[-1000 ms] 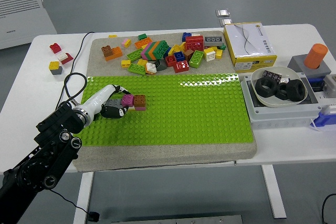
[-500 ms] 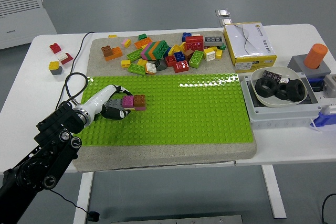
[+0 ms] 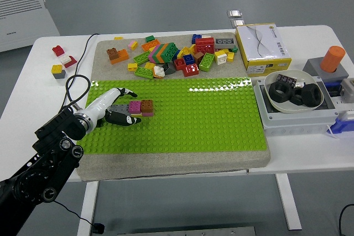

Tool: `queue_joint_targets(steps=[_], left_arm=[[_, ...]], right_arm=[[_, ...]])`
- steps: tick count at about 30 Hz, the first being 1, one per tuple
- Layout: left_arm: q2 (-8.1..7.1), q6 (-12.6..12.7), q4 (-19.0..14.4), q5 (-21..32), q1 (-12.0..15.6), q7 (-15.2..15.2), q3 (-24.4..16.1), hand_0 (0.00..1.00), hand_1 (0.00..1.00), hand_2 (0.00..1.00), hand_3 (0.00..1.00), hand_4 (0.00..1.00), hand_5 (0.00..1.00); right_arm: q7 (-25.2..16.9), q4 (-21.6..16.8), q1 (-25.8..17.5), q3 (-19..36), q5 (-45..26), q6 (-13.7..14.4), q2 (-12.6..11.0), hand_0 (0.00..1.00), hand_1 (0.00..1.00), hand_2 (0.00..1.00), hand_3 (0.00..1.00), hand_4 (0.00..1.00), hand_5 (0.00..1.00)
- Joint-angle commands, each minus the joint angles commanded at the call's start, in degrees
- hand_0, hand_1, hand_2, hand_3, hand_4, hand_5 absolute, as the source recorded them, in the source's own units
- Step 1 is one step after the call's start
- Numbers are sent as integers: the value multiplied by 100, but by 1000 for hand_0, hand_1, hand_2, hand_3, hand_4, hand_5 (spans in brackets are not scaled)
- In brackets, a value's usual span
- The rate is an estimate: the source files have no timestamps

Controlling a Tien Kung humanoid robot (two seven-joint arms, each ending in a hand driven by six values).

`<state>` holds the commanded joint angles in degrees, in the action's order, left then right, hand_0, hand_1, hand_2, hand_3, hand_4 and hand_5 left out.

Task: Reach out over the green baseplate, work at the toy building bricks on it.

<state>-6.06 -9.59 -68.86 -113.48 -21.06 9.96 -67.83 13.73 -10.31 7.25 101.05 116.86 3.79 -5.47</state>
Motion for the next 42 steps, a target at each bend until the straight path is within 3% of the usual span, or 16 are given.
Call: queue_joint_targets(steps=[2, 3, 8, 9, 13, 14, 15, 23, 29, 42], left_arm=[[-118, 168, -294, -180, 206, -15, -61, 953, 956, 931, 809, 996, 298], [-178, 256, -433, -251, 293, -32, -69, 958, 945, 915, 740, 998, 525], [-493, 863, -1216, -674, 850, -210, 4, 958, 945, 915, 740, 998, 525], [-514, 968, -1330, -723, 927, -269, 39, 963, 931, 879, 668, 998, 687], [-485, 1489, -1676, -936, 1115, -487, 191, 963, 931, 879, 668, 998, 687], [-466, 1579, -1674, -966, 1126, -515, 220, 963, 931, 879, 668, 998, 687], [-450, 1650, -1661, -989, 1131, -540, 248, 983, 949, 897, 652, 998, 898], [-352, 1873, -1220, -1114, 1017, -585, 463, 983, 950, 908, 651, 998, 916], [-259, 1889, -845, -1109, 948, -577, 556, 982, 950, 910, 651, 998, 913], [-155, 1868, -388, -1143, 805, -548, 625, 980, 945, 903, 656, 998, 891]], right_arm=[[-1, 0, -8, 11, 12, -1, 3, 669, 648, 736, 767, 803, 985], [-1, 0, -15, 12, 9, 0, 4, 669, 649, 737, 767, 802, 984], [1, 0, -63, -3, -45, 8, 9, 669, 649, 737, 767, 802, 984], [2, 0, -69, -3, -48, 8, 9, 669, 649, 736, 766, 800, 983], [-1, 0, -80, -11, -37, 4, 14, 669, 649, 736, 766, 800, 983], [-2, 0, -80, -16, -38, 3, 15, 669, 649, 736, 766, 800, 983], [-2, 0, -80, -21, -41, 3, 16, 670, 649, 736, 766, 798, 987], [-7, 0, -63, -27, -48, 1, 17, 669, 646, 736, 766, 796, 985], [-14, 0, -43, -8, -34, -4, 19, 668, 648, 737, 765, 794, 985], [-11, 0, -29, -58, -78, 3, 27, 668, 648, 737, 764, 792, 985]])
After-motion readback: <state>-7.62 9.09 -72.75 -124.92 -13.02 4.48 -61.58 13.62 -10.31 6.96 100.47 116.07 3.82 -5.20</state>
